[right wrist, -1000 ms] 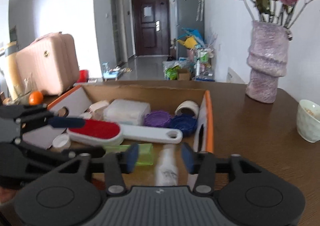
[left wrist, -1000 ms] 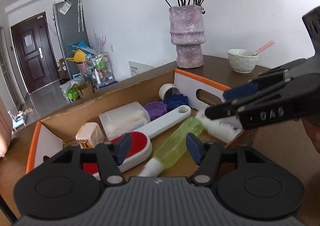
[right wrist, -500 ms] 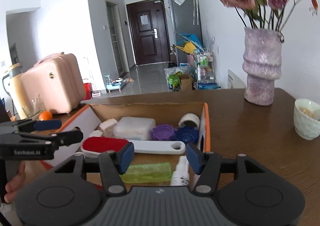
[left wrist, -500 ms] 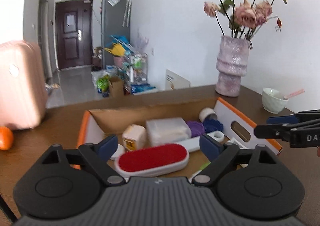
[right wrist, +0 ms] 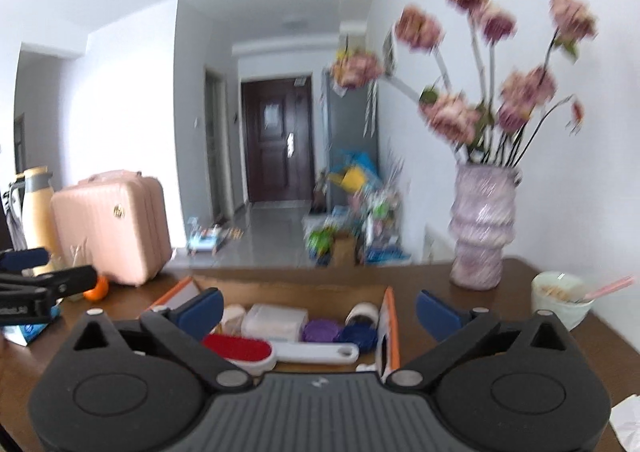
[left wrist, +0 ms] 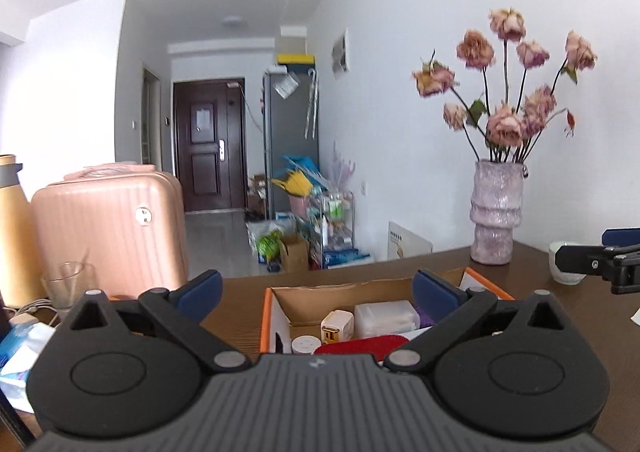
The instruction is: Organize rigid objects
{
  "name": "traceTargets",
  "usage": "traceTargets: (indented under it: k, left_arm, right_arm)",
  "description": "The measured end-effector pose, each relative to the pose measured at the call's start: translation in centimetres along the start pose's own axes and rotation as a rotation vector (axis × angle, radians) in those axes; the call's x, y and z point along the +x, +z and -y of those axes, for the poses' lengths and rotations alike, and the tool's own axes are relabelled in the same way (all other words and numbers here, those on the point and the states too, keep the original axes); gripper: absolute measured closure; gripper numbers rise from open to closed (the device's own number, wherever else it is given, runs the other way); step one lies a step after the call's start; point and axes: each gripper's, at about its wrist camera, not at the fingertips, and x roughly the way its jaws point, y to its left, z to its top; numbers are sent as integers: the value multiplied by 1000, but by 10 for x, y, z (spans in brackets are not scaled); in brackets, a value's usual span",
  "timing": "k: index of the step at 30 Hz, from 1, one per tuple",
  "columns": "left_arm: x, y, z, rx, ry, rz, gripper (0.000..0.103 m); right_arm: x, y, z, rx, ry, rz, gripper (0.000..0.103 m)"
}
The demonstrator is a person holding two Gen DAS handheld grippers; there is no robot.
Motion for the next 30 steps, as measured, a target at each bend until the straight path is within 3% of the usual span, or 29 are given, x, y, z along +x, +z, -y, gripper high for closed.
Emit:
traceTargets:
  k: [14,22,30]
  left_arm:
    - [-80,-12,2,-1,33,77,0]
    - [-148,-31,0,-45,42,76,0]
    - [-233,-69,10,-35,49,98,0]
  right_arm:
    - [-78,-19,-14,4,-41,125,0]
    - [-143,-45,-22,16,-37,125,0]
    - [-220,-92,-32,43,-28,115,0]
